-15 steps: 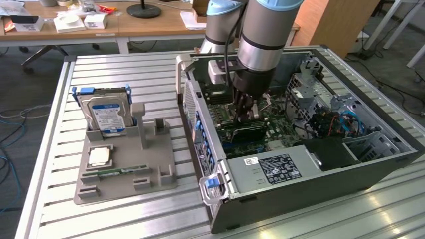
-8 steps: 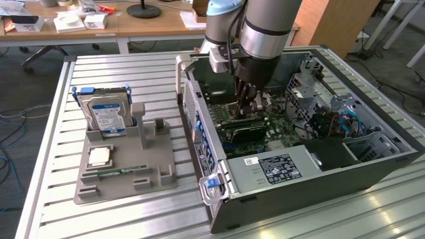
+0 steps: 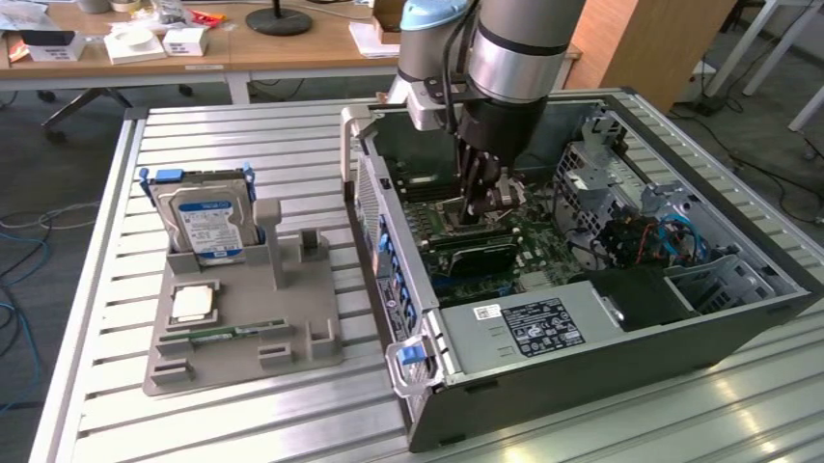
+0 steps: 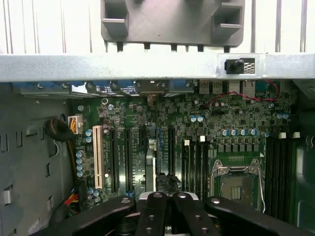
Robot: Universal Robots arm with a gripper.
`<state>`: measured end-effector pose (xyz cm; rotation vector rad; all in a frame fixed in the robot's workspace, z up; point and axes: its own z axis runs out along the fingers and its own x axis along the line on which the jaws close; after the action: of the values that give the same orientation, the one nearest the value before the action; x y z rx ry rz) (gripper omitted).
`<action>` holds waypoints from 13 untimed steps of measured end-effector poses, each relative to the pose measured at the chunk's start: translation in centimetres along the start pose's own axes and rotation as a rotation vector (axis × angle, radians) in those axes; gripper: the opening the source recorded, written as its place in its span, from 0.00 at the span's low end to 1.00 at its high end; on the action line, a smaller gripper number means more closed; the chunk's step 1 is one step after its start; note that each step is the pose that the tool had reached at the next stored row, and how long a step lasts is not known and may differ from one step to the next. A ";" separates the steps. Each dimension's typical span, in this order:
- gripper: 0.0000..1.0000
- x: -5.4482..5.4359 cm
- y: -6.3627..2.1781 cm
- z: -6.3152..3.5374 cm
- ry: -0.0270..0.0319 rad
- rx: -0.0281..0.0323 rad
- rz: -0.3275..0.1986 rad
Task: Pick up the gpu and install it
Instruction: 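Press down on the gpu until it lock into place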
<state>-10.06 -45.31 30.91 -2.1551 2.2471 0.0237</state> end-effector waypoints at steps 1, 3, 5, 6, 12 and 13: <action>0.10 0.0 0.00 0.00 0.0000 0.0000 0.000; 0.10 0.0 0.00 0.00 -0.0001 0.0000 0.000; 0.10 0.0 0.00 0.00 0.0000 0.0000 0.000; 0.10 0.0 0.00 0.00 0.0000 0.0000 0.000; 0.10 0.0 0.00 0.00 0.0000 0.0000 0.000; 0.10 0.0 -0.02 0.00 0.0000 0.0000 0.000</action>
<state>-10.04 -45.32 30.91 -2.1552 2.2471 0.0237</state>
